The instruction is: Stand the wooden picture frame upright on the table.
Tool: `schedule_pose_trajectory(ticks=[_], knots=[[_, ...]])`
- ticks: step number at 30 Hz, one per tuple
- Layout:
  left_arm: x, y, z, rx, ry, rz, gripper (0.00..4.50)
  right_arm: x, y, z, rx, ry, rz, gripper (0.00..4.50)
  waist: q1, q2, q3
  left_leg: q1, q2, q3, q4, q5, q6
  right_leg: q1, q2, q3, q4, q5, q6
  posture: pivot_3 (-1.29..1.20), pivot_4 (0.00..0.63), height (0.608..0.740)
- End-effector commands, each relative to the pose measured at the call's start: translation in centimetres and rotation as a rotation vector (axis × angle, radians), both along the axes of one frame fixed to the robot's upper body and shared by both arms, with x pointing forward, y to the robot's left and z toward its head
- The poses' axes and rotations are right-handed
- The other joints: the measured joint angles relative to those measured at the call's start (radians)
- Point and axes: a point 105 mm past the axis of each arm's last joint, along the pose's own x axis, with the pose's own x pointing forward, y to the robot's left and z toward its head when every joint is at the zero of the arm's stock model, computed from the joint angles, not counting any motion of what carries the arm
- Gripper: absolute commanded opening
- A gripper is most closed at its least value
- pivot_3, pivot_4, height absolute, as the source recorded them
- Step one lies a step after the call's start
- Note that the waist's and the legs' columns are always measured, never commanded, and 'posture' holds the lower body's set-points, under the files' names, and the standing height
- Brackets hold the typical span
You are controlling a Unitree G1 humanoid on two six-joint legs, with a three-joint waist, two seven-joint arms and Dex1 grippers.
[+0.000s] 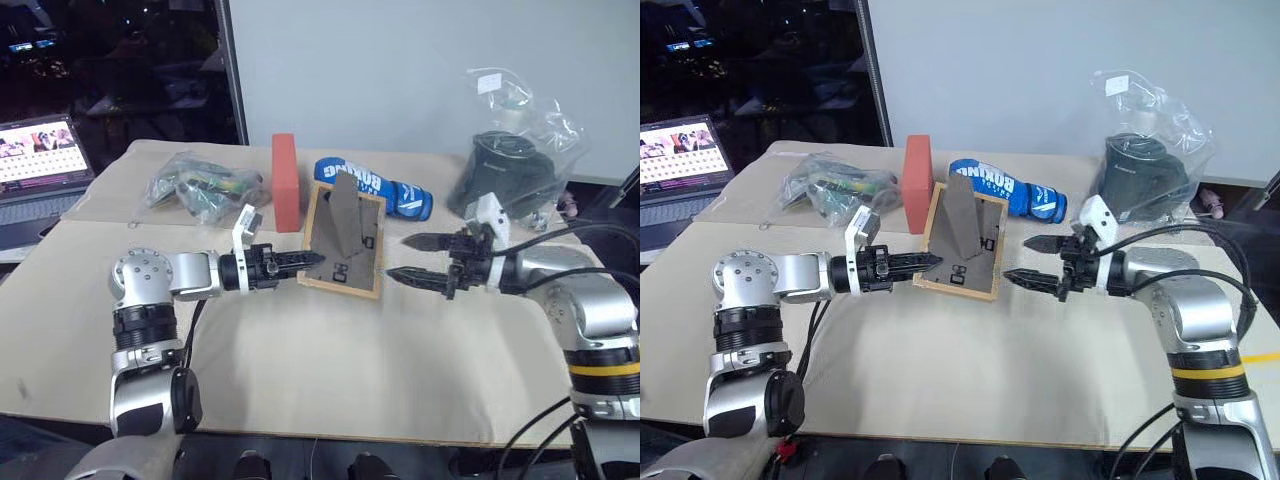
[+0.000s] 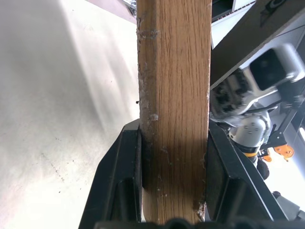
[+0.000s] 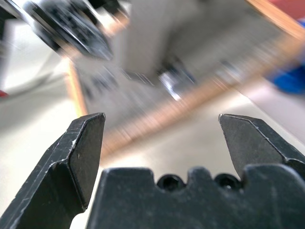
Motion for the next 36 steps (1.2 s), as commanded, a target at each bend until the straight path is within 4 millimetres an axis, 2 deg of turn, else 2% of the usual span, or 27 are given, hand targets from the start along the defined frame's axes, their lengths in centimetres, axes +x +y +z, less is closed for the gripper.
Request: schedule_pose_trajectory(ticks=[1,2,5,7,11,15,20,25,28,30,35,36], knots=[[-0.6,-0.6,1.9,-0.023,-0.058,-0.067,1.12,1.3,-3.7,-1.4,-0.392,-0.278,-0.144,4.45,0.002,0.0,0.0,0.0,0.0,0.0,0.0,0.0,0.0,0.0,0.0,0.0,0.0,0.0,0.0,0.0,0.15,0.657],[-0.5,-0.6,1.8,-0.017,-0.058,-0.065,1.12,1.5,-4.0,-1.9,-0.519,-0.41,-0.146,4.45,0.005,0.0,0.0,0.0,0.0,0.0,0.0,0.0,0.0,0.0,0.0,0.0,0.0,0.0,0.0,0.0,0.15,0.657],[-0.3,-1.1,2.1,-0.03,-0.059,-0.066,1.12,1.6,-2.3,-0.6,-0.607,-0.915,-0.23,4.45,0.004,0.0,0.0,0.001,0.0,0.0,-0.001,0.0,0.0,0.0,0.0,0.0,-0.001,0.0,0.0,0.0,0.15,0.657],[-0.3,-1.5,2.1,-0.034,-0.057,-0.076,1.12,1.4,-1.3,-0.5,-0.606,-1.063,-0.241,4.45,0.001,0.001,0.0,0.0,0.0,0.001,-0.001,0.0,-0.001,-0.001,0.0,0.0,0.001,0.0,0.0,0.0,0.15,0.657],[-0.6,-2.2,2.1,-0.052,-0.041,-0.114,1.12,1.4,1.2,-0.6,-0.593,-1.237,-0.199,4.45,0.0,0.001,0.001,0.0,0.0,0.0,0.0,0.001,-0.002,-0.002,0.0,0.0,0.003,0.0,-0.001,0.0,0.15,0.657],[-0.9,-2.6,2.2,-0.048,-0.04,-0.142,1.12,1.2,2.9,0.8,-0.553,-1.41,-0.208,4.45,0.005,0.001,0.001,-0.001,0.0,0.0,0.002,0.002,-0.003,-0.002,0.0,0.0,0.004,0.001,-0.001,0.0,0.15,0.657],[-1.0,-2.6,2.1,-0.05,-0.034,-0.15,1.12,1.1,3.7,0.8,-0.519,-1.479,-0.192,4.45,0.009,0.001,0.001,-0.002,0.0,0.0,0.004,0.002,-0.003,-0.002,0.0,0.0,0.004,0.001,-0.001,0.0,0.15,0.657],[-1.3,-2.6,2.1,-0.051,-0.037,-0.161,1.12,1.0,4.2,0.4,-0.477,-1.46,-0.145,3.05,0.008,0.001,0.001,-0.004,0.0,0.0,0.009,0.001,-0.002,-0.002,-0.001,-0.001,0.007,0.0,-0.001,0.0,0.15,0.657],[-1.3,-2.4,2.4,-0.046,-0.055,-0.148,1.12,0.9,4.2,0.6,-0.459,-1.466,-0.143,1.89,0.007,0.001,0.001,-0.008,0.0,0.0,0.016,0.001,-0.002,-0.005,-0.001,-0.001,0.015,-0.001,0.0,0.0,0.15,0.657],[-1.3,-1.9,1.6,0.031,-0.075,-0.127,1.12,0.8,4.1,0.7,-0.445,-1.461,-0.142,1.49,0.004,0.001,0.001,-0.012,0.0,0.001,0.02,0.001,-0.002,-0.01,-0.001,-0.001,0.021,-0.002,0.0,0.0,0.15,0.657],[-1.1,-0.4,0.4,0.11,-0.091,-0.085,1.12,0.5,3.9,1.1,-0.437,-1.456,-0.137,1.49,-0.012,0.001,0.001,-0.013,0.0,0.001,0.021,0.001,-0.002,-0.012,-0.001,-0.001,0.025,-0.002,0.0,0.0,0.15,0.657],[-0.9,0.0,0.2,0.133,-0.098,-0.07,1.62,0.6,3.8,1.1,-0.434,-1.449,-0.139,1.49,-0.014,0.001,0.001,-0.013,0.0,0.001,0.021,0.001,-0.002,-0.012,-0.001,-0.001,0.025,-0.002,0.0,0.0,0.15,0.657]])
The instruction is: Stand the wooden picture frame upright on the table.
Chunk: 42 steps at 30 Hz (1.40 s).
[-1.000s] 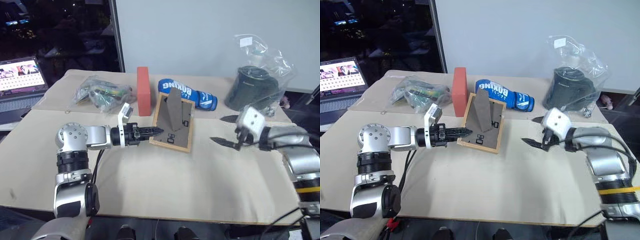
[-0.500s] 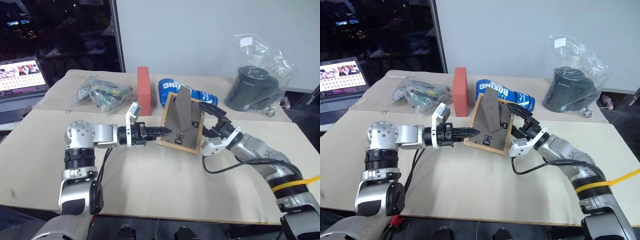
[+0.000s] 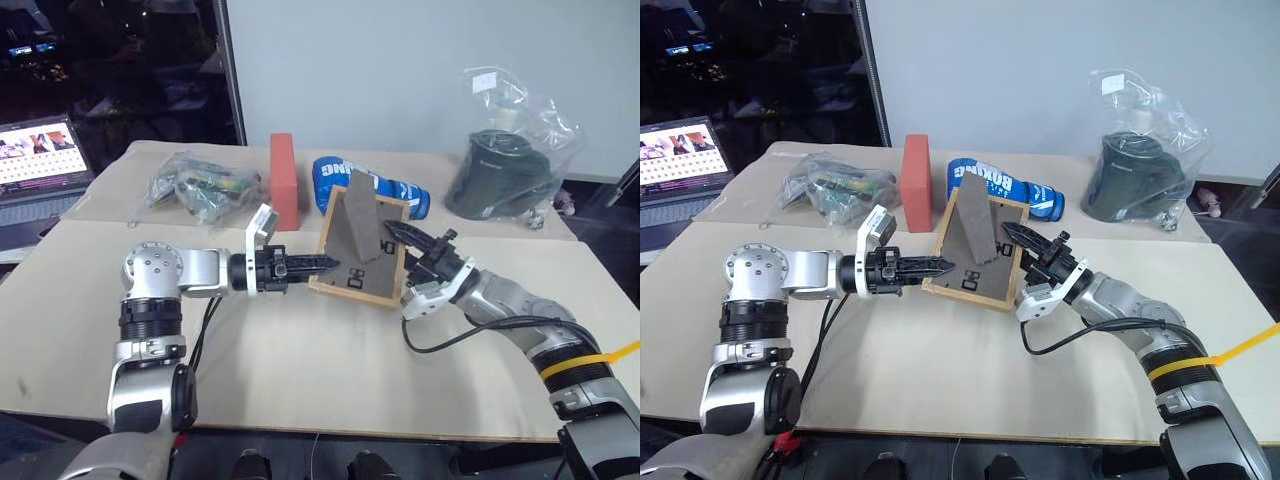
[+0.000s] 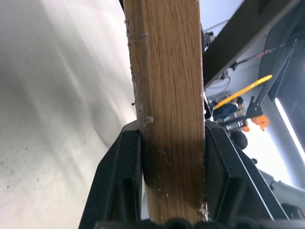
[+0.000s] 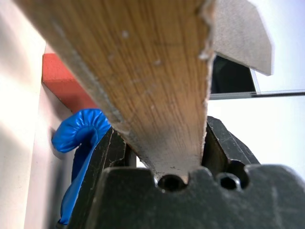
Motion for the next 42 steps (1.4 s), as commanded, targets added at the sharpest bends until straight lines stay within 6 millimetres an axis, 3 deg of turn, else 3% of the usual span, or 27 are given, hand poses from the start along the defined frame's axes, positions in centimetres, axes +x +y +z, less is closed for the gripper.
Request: schedule_pose_trajectory(ticks=[1,4,7,10,14,16,20,23,25,27,29,35,39,42], knots=[[0.7,1.7,0.0,0.138,-0.11,0.084,2.14,-0.3,-0.7,2.1,0.082,-0.013,0.016,1.49,-0.004,-0.001,0.0,0.0,0.0,0.0,0.0,0.0,0.0,0.0,0.0,0.0,0.0,0.0,0.0,0.0,0.15,0.657],[1.0,3.6,-0.3,0.211,-0.179,0.126,3.29,-0.4,-1.0,2.9,0.109,-0.018,0.013,1.23,-0.01,0.0,0.0,0.0,0.0,0.0,0.0,0.0,0.0,-0.001,0.0,0.0,0.002,0.0,-0.001,0.0,0.15,0.657],[1.9,5.9,-2.5,0.398,-0.336,0.206,4.46,-0.6,-1.1,3.7,0.135,-0.023,0.017,1.23,-0.009,0.0,0.0,0.0,0.0,0.0,0.001,0.0,0.0,-0.001,0.0,-0.001,0.004,-0.001,-0.001,0.0,0.15,0.657],[1.7,8.0,-3.6,0.435,-0.442,0.229,4.5,-0.5,-1.2,4.2,0.147,-0.005,0.021,1.23,-0.01,0.001,0.001,-0.001,0.0,0.001,0.002,0.0,0.0,-0.002,0.0,0.0,0.004,-0.001,-0.001,0.0,0.15,0.657],[0.6,9.7,-0.1,0.345,-0.771,0.291,4.5,0.6,-0.9,5.7,0.329,0.239,0.089,1.23,-0.009,-0.002,0.003,-0.017,0.0,0.001,0.018,-0.003,0.004,-0.019,0.0,-0.002,0.022,-0.007,-0.003,0.0,0.15,0.657],[0.2,9.8,0.4,0.306,-0.797,0.31,4.5,1.3,-0.4,6.1,0.375,0.375,0.129,1.23,-0.007,-0.001,0.003,-0.029,0.002,0.001,0.032,-0.003,0.005,-0.025,0.0,-0.007,0.036,-0.013,-0.003,0.0,0.15,0.657],[-1.2,9.7,-0.5,0.317,-0.818,0.275,4.5,2.2,0.3,7.0,0.494,0.624,0.22,1.23,-0.005,-0.001,0.003,-0.029,0.002,0.001,0.035,-0.004,0.005,-0.026,-0.001,-0.008,0.041,-0.017,0.0,0.0,0.15,0.657],[-1.8,9.7,-0.3,0.282,-0.824,0.297,4.5,4.4,0.0,7.0,0.677,0.947,0.232,1.23,-0.008,-0.001,0.003,-0.03,0.002,0.001,0.035,-0.004,0.005,-0.026,-0.001,-0.009,0.043,-0.017,-0.003,0.0,0.15,0.657],[-1.7,9.9,-0.4,0.295,-0.824,0.321,4.5,6.3,-1.1,5.0,0.885,1.311,0.159,1.23,-0.004,-0.001,0.003,-0.03,0.002,0.001,0.035,-0.004,0.005,-0.029,-0.001,-0.009,0.047,-0.017,-0.005,0.0,0.15,0.657],[-1.7,9.9,-0.8,0.312,-0.819,0.328,4.5,6.3,-1.2,2.7,0.976,1.64,0.115,1.23,-0.003,0.0,0.003,-0.03,0.002,0.0,0.035,-0.004,0.005,-0.029,-0.001,-0.011,0.047,-0.018,-0.006,0.0,0.15,0.657],[-1.8,9.9,-1.0,0.303,-0.809,0.332,4.5,5.8,-1.0,2.5,1.069,1.834,0.176,1.23,-0.001,-0.001,0.003,-0.03,0.002,0.0,0.034,-0.004,0.005,-0.028,-0.001,-0.011,0.047,-0.019,-0.007,0.0,0.15,0.657],[-2.1,9.8,-0.8,0.286,-0.809,0.342,4.5,6.3,-1.5,1.1,1.1,1.916,0.102,1.23,-0.007,0.0,0.003,-0.031,0.002,0.001,0.03,-0.004,0.007,-0.033,-0.001,-0.011,0.047,-0.02,-0.008,0.0,0.15,0.657],[-2.2,9.6,-0.9,0.285,-0.806,0.342,4.5,6.6,-2.0,-0.9,1.1,1.993,0.056,1.23,-0.008,0.0,0.003,-0.031,0.002,0.001,0.03,-0.004,0.007,-0.033,-0.001,-0.011,0.047,-0.02,-0.008,0.0,0.15,0.657],[-2.1,9.6,-1.0,0.289,-0.803,0.342,4.5,6.1,-2.0,-3.7,1.042,2.058,0.019,1.23,-0.007,0.0,0.003,-0.031,0.002,0.001,0.03,-0.004,0.007,-0.033,-0.001,-0.011,0.047,-0.021,-0.007,0.0,0.15,0.657]])
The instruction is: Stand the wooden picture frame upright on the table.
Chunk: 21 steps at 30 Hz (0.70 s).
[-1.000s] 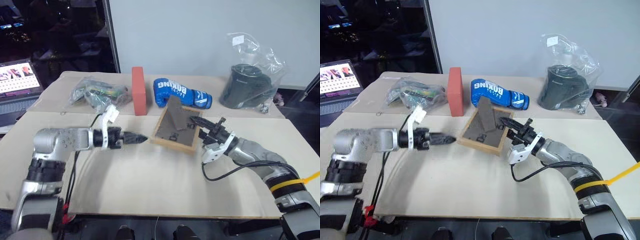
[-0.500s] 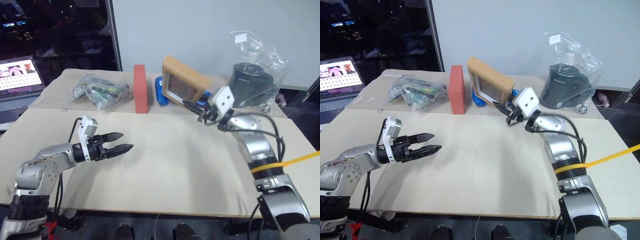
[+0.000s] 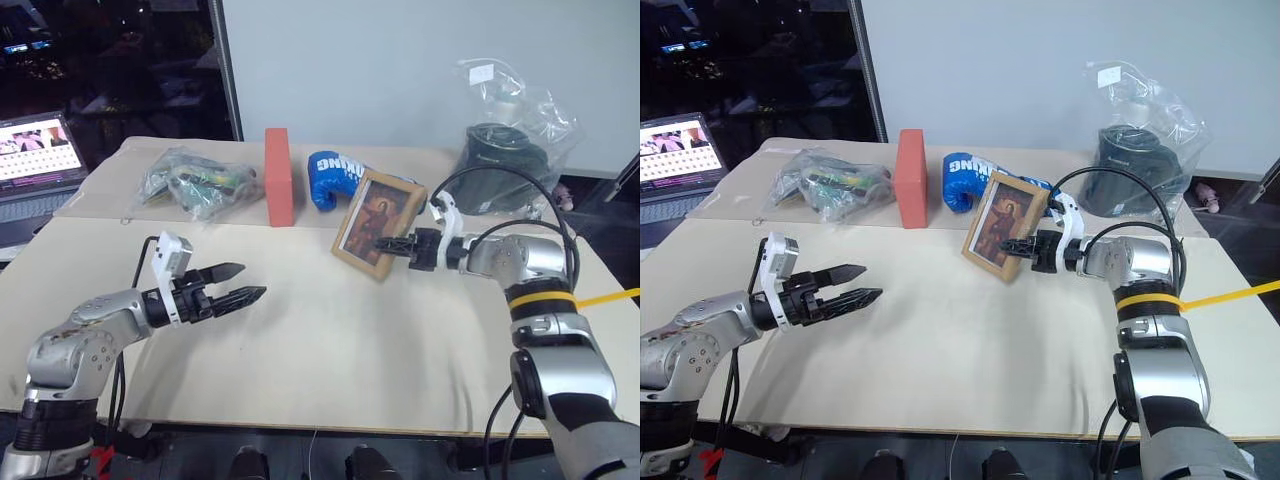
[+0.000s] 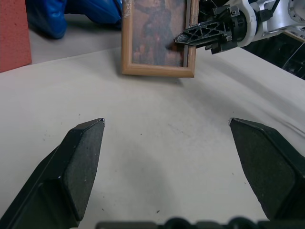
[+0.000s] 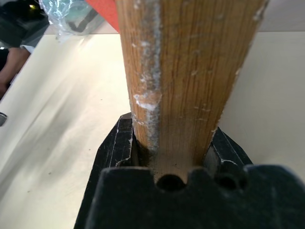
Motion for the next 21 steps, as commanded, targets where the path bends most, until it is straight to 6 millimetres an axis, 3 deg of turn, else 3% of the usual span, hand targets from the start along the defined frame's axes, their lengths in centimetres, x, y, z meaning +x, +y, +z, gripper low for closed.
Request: schedule_pose_trajectory(ticks=[1,10,21], knots=[[-0.2,-0.1,1.2,-0.004,-0.048,-0.006,4.5,-0.4,0.1,-1.7,-0.025,0.015,0.061,1.23,-0.002,0.0,0.0,0.0,0.0,0.0,0.0,0.0,0.0,0.0,0.0,0.0,0.0,-0.001,0.001,0.0,0.15,0.657],[0.1,-0.2,1.3,0.003,-0.054,-0.002,4.5,-3.3,3.0,-3.6,-0.01,0.028,0.222,1.22,-0.022,0.0,0.0,0.003,0.0,0.0,-0.001,0.0,0.0,0.002,0.0,0.0,0.0,-0.002,0.003,0.0,0.15,0.657],[1.0,-0.6,1.5,0.01,-0.058,-0.018,4.5,-5.3,4.1,-4.0,-0.097,-0.055,0.292,1.22,-0.019,0.0,0.0,0.004,0.0,-0.001,-0.001,0.0,0.0,0.005,0.0,-0.001,-0.001,-0.003,0.006,0.0,0.15,0.657]])
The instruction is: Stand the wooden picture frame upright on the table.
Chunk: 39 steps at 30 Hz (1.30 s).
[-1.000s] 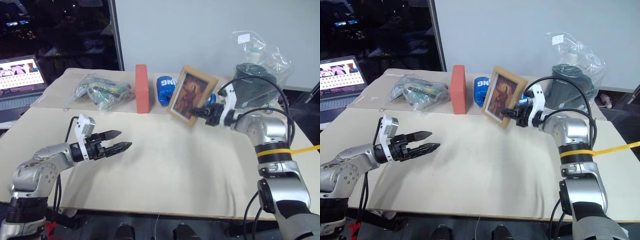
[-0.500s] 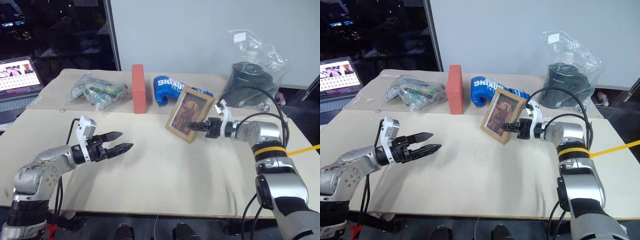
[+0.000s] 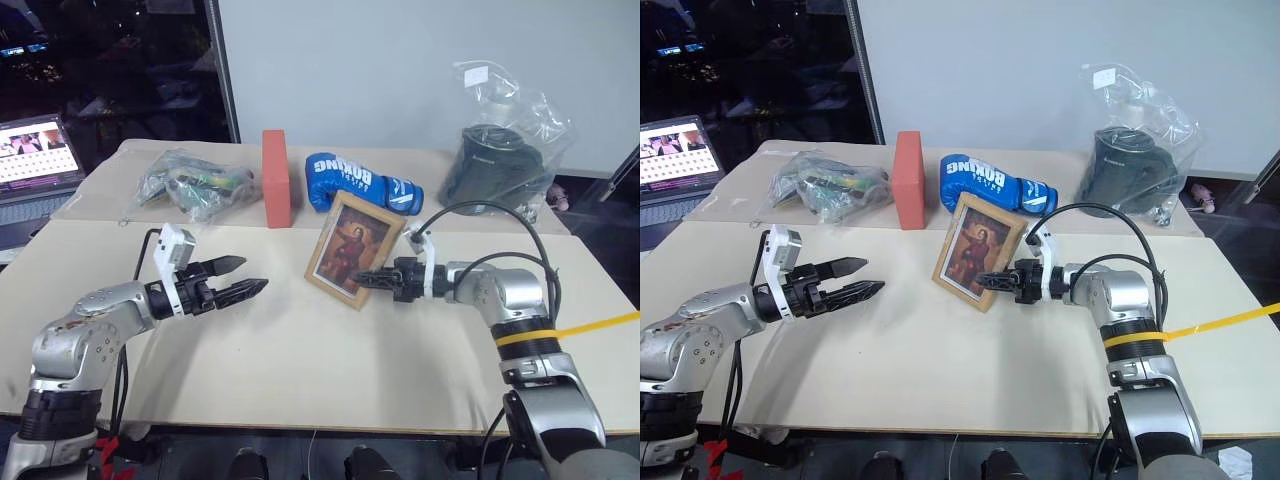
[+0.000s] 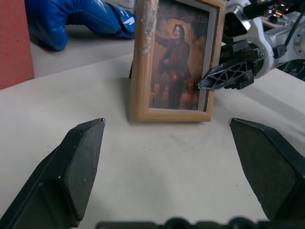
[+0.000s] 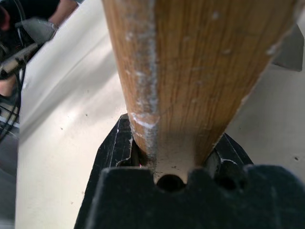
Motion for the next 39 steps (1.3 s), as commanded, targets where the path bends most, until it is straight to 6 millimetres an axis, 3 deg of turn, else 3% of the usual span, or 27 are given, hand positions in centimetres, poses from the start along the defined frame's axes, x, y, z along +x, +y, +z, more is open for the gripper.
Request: schedule_pose_trajectory(ticks=[1,5,6,13,18,22,24,27,30,32,39], knots=[[0.1,-0.3,0.9,0.002,-0.045,-0.019,4.5,-1.0,0.3,-1.4,-0.073,0.012,0.033,1.22,0.0,0.0,0.0,0.0,0.0,0.0,0.0,0.0,0.0,0.0,0.0,0.0,0.0,0.0,0.0,0.0,0.15,0.657],[0.5,-0.5,0.8,0.01,-0.046,-0.029,4.5,-1.3,0.2,-1.6,-0.089,0.006,0.02,1.22,0.0,0.0,0.0,0.0,0.0,0.0,0.0,0.0,0.0,0.0,0.0,0.0,0.0,0.0,0.0,0.0,0.15,0.657],[0.6,-0.6,0.8,0.015,-0.043,-0.034,4.5,-1.4,0.0,-1.5,-0.09,-0.001,0.023,2.25,0.0,0.0,0.0,0.0,0.0,0.0,0.0,0.0,0.0,0.0,0.0,0.0,0.0,0.0,0.0,0.0,0.15,0.657],[1.0,-0.7,1.1,0.035,-0.058,-0.074,4.5,-1.1,-4.0,-0.1,-0.046,-0.038,-0.11,4.49,0.006,0.0,0.0,-0.001,0.0,0.0,0.0,0.0,0.0,0.0,0.0,0.0,-0.001,0.0,0.0,0.0,0.15,0.657],[0.9,-0.8,0.7,0.074,-0.053,-0.085,4.5,-3.7,-9.2,0.3,-0.053,-0.016,-0.182,4.49,0.021,0.0,0.0,-0.001,0.0,0.0,-0.002,0.0,0.0,0.0,0.0,0.0,-0.003,0.0,0.0,0.0,0.15,0.657],[1.0,-0.3,0.5,0.094,-0.093,-0.048,4.5,-9.9,-12.2,-0.3,-0.165,-0.053,-0.008,4.49,0.034,0.0,0.0,0.0,0.0,0.0,-0.004,0.0,0.0,0.001,0.0,0.0,-0.007,0.0,0.0,0.0,0.15,0.657],[1.3,0.2,-0.3,0.126,-0.107,-0.004,4.5,-11.2,-13.5,0.6,-0.135,-0.077,-0.036,4.49,0.035,0.001,0.0,0.002,0.0,0.0,-0.009,0.0,0.0,0.005,0.0,0.0,-0.013,0.0,0.0,0.0,0.15,0.657],[1.7,0.6,-0.9,0.147,-0.127,0.04,4.5,-11.0,-14.4,1.1,-0.131,-0.145,-0.111,4.49,0.014,0.001,0.0,0.008,0.0,0.001,-0.01,0.0,0.0,0.01,0.0,0.001,-0.016,0.001,0.001,0.0,0.15,0.657],[1.9,0.8,-2.7,0.208,-0.153,0.117,4.5,-7.7,-15.1,1.2,-0.201,-0.425,-0.364,4.49,-0.001,-0.002,-0.002,0.014,0.0,0.0,-0.012,0.001,0.001,0.014,0.0,0.001,-0.016,0.002,0.001,0.0,0.15,0.657],[1.9,0.8,-4.3,0.237,-0.095,0.14,4.5,-6.5,-15.2,1.0,-0.208,-0.525,-0.491,4.49,-0.005,-0.003,-0.002,0.019,0.0,0.0,-0.013,0.001,0.001,0.019,0.0,0.001,-0.017,0.002,0.001,0.0,0.15,0.657],[2.6,1.2,-5.3,0.191,-0.087,0.258,4.5,-6.7,-15.1,-0.3,-0.161,-0.565,-0.654,4.49,0.014,0.0,-0.001,0.015,0.0,0.0,-0.013,0.001,0.001,0.017,0.0,0.001,-0.017,0.002,0.001,0.0,0.15,0.657]])
